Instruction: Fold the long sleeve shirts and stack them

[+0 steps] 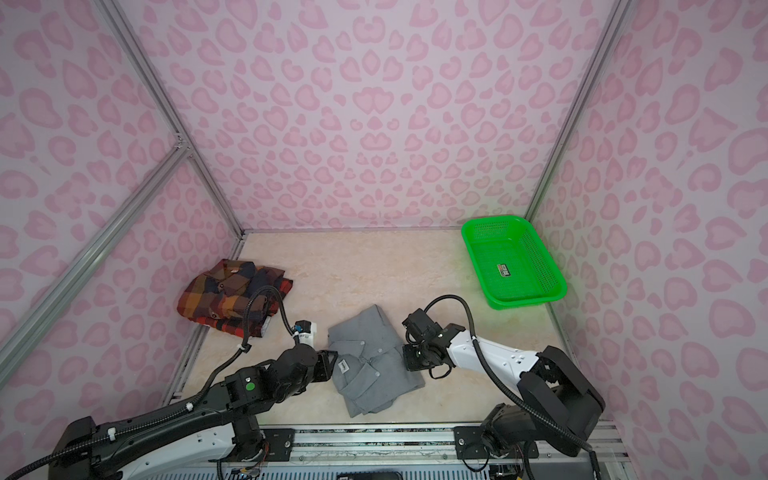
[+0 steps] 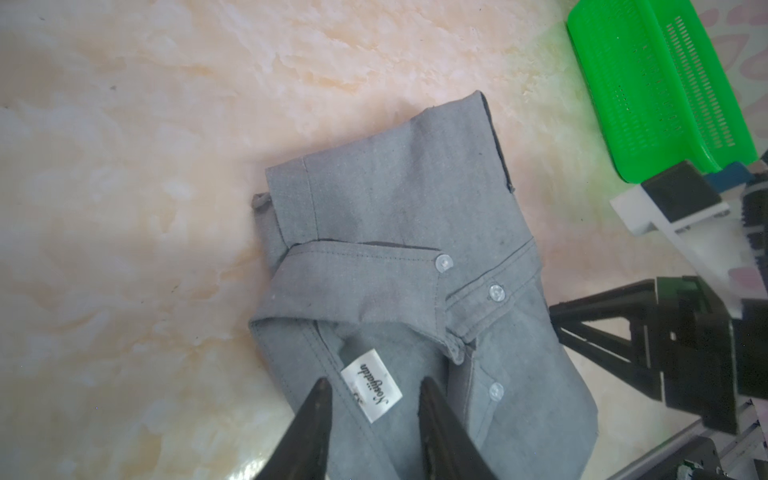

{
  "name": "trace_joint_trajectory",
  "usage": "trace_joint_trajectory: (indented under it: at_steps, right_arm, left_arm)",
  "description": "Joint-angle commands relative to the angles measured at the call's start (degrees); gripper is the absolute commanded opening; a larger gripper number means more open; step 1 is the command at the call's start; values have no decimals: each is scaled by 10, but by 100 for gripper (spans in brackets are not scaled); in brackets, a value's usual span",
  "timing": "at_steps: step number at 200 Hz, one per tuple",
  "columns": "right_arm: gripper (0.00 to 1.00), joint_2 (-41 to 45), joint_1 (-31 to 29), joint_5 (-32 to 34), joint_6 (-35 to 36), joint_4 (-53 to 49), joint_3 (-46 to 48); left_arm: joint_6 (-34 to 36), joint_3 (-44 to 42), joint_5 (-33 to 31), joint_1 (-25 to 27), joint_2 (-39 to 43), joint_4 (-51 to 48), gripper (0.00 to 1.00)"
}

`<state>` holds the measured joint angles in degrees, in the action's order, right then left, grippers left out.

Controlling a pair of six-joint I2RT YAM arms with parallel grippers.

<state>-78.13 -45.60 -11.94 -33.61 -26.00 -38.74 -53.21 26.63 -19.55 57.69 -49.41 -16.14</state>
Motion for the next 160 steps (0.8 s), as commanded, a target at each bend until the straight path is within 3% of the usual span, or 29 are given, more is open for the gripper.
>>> trace_joint_trajectory:
  at_steps: [1,35,72,109,134,160]
  right_arm:
    - [27,18,-61,11,-64,16,20]
    - [27,9,-158,-1,-157,110,37]
    - [28,-97,-199,-42,-151,159,-41]
    - [28,-74,-173,14,-78,29,-115]
    - [29,-49,-130,-5,5,5,-139]
    - [28,-106,-109,-18,96,-43,-219]
  left_arm:
    - [32,21,-13,-9,-11,25,38]
    - [74,60,5,-45,-20,27,38]
    - [95,109,36,-84,-40,1,39]
    - [92,122,36,-85,-1,-55,40]
    - [80,107,23,-85,47,-84,41]
    - [73,107,8,-84,78,-115,42]
